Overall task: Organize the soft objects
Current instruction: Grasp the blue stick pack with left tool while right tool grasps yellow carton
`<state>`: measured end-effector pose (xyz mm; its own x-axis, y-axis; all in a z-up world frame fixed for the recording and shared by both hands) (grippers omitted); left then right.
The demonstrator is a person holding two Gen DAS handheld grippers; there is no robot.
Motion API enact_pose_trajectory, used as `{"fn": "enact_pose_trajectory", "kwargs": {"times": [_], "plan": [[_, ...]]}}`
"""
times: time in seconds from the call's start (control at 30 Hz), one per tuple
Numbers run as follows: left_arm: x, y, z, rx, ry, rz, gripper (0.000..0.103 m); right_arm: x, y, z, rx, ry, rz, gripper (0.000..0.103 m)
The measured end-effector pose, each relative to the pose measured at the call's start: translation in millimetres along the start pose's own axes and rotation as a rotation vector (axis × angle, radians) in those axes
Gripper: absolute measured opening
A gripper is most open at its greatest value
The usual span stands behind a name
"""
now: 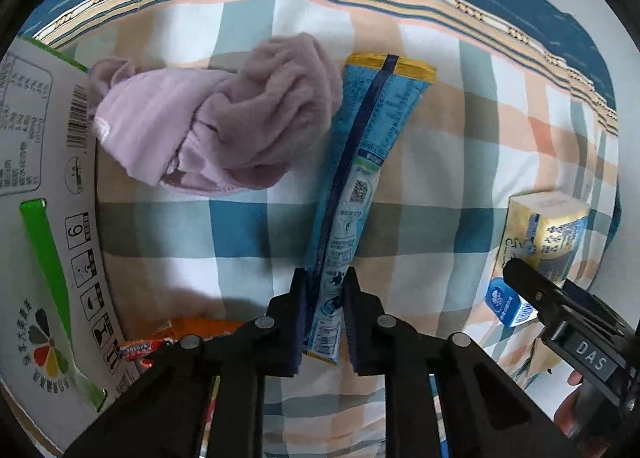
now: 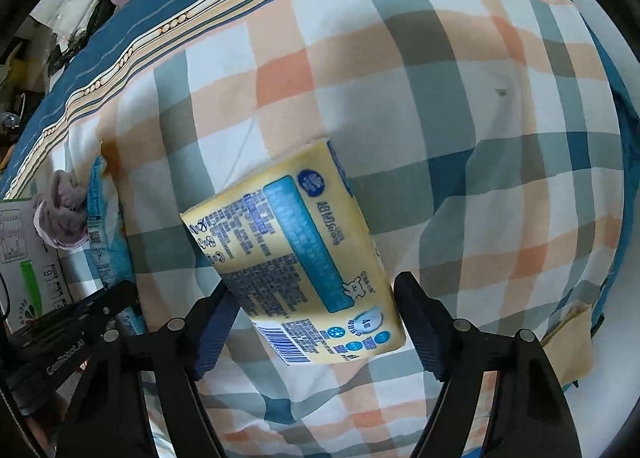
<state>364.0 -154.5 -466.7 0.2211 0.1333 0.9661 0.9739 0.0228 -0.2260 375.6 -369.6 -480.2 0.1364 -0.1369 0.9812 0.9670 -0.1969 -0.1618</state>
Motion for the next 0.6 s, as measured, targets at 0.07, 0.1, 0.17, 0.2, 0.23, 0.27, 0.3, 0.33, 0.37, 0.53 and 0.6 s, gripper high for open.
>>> {"fn": "enact_pose_trajectory", "kwargs": {"times": [0.07,0.1,0.17,0.2,0.23,0.27,0.3,0.33,0.37,0.53,0.6], "plan": [[5,1,-6,-0.003,-0.025,-0.007,0.013,3,-2,-2,-0.002,-0.006,-0.004,0.076],[9,-2,-8,-0.006,-0.034,-0.014,0.013,6,-4,-2,-0.002,-0.004,-0.008,0.074],[14,-10,-18,-0.011,-0.06,-0.022,0.013,12,-7,-7,-0.007,0.007,-0.017,0.073],[18,-14,-20,-0.011,-0.075,-0.027,0.013,16,-9,-7,-0.008,0.012,-0.022,0.072],[22,-17,-22,-0.013,-0.086,-0.031,0.013,20,-12,-8,-0.011,0.02,-0.027,0.072],[25,-21,-23,-0.015,-0.097,-0.035,0.013,24,-15,-8,-0.016,0.028,-0.031,0.071],[29,-25,-25,-0.017,-0.105,-0.04,0.013,28,-19,-9,-0.022,0.036,-0.036,0.07],[34,-30,-27,-0.023,-0.117,-0.047,0.013,33,-22,-9,-0.023,0.043,-0.043,0.07],[37,-34,-29,-0.027,-0.124,-0.051,0.013,37,-25,-8,-0.024,0.051,-0.051,0.069],[57,-46,-32,-0.057,-0.149,-0.08,0.013,57,-42,-5,-0.028,0.071,-0.08,0.066],[68,-42,-32,-0.073,-0.154,-0.089,0.013,63,-51,-3,-0.028,0.075,-0.095,0.066]]}}
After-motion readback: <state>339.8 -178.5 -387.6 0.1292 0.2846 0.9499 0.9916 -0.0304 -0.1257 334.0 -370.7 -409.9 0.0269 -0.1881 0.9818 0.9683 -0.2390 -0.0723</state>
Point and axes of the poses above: each gripper's, at about its wrist camera, not at the fingertips, and x roughly against the way its jaws point, z to its left, y to its top, the point moved 9 cm from there along -x, roughly the way its jaws point, and after that the axes turned 6 degrees about y, right-handed, at the moved point
